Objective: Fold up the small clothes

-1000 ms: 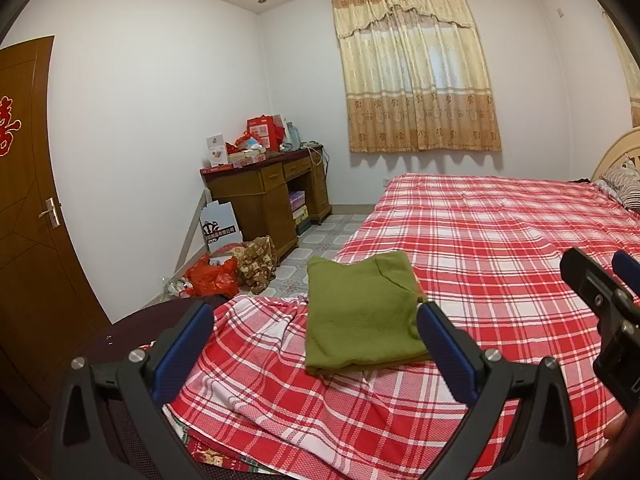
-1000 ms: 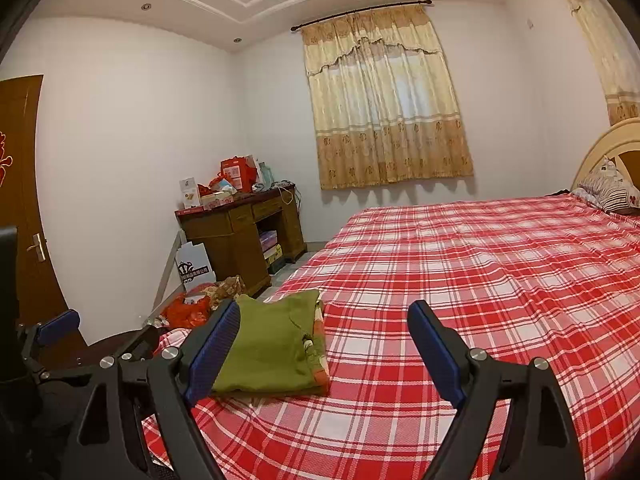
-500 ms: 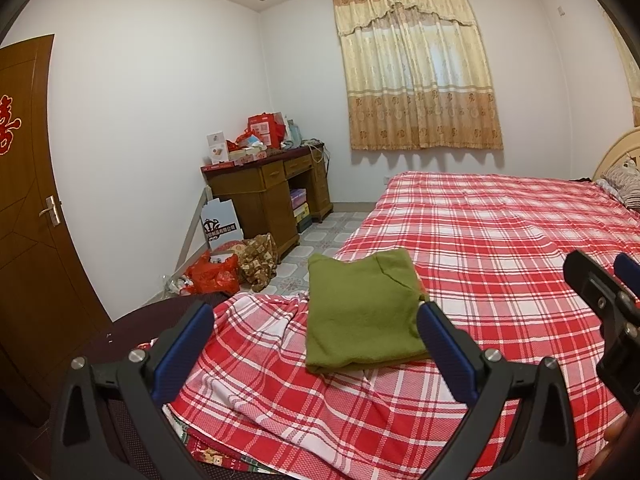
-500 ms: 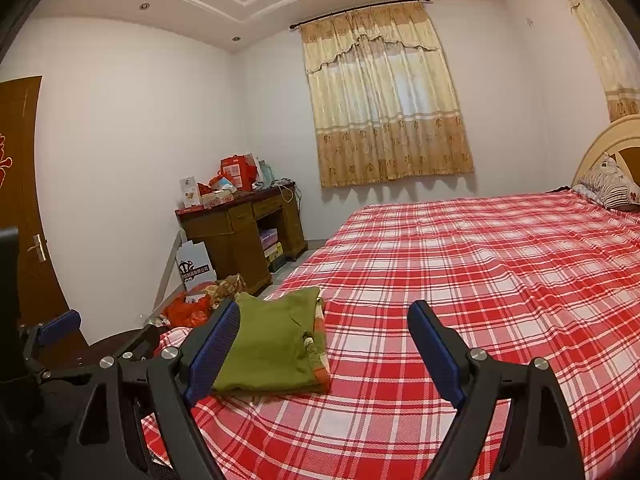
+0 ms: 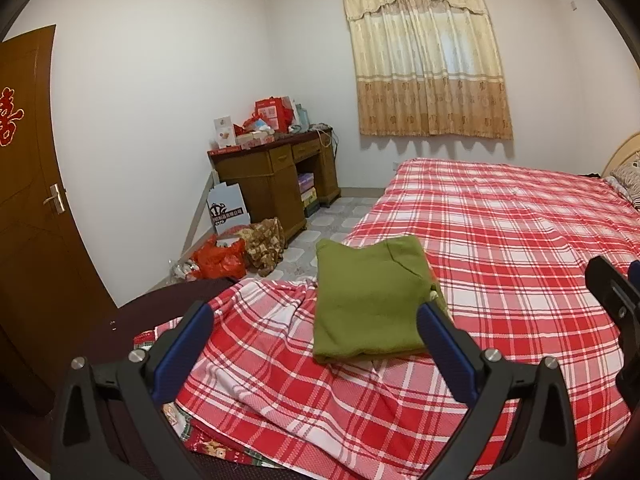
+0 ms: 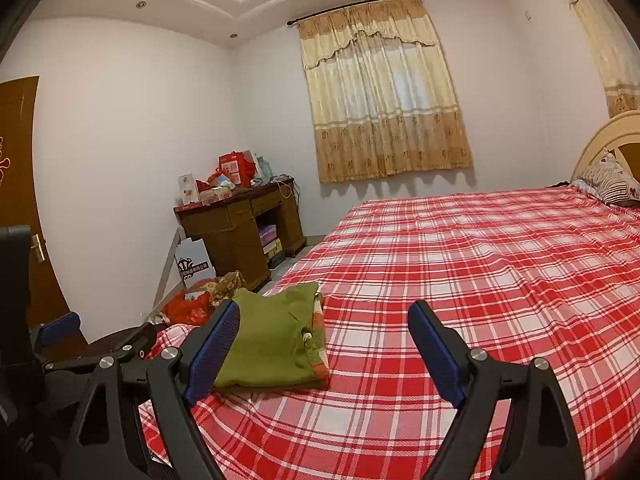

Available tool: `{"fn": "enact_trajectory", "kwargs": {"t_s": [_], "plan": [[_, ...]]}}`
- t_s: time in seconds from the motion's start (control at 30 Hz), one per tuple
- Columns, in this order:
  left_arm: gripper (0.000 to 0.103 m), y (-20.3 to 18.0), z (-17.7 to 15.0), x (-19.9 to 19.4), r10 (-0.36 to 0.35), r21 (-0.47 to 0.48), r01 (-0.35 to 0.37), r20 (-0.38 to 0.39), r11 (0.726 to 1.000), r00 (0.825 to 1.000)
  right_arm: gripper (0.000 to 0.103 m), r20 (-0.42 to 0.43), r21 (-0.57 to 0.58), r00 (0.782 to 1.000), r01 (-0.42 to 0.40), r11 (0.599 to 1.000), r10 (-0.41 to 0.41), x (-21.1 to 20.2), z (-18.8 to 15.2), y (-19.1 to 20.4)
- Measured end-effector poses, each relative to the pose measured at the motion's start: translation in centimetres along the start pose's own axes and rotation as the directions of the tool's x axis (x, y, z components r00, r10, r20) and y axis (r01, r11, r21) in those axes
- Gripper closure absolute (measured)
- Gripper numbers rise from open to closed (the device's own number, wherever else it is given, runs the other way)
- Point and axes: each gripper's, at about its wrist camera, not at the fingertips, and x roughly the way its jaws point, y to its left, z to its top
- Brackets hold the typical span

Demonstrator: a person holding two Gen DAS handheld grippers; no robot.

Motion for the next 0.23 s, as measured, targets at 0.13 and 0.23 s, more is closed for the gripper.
{"fn": "enact_trajectory", "kwargs": {"t_s": [0.13, 0.23], "plan": [[0.000, -0.19, -0.12, -0.03, -0.016, 0.013, 0.016, 0.007, 1.000, 1.000, 0.016, -0.006, 0.002, 1.000, -0.002, 1.000, 0.002, 0.03, 0.04, -0.14], [0.000, -0.13, -0.11, 0.15, -0.032, 0.010, 0.032, 0.001, 0.999, 0.999, 0.016, -0.010, 0.004, 1.000, -0.005, 1.000, 0.005, 0.10, -0.09, -0.17]]}}
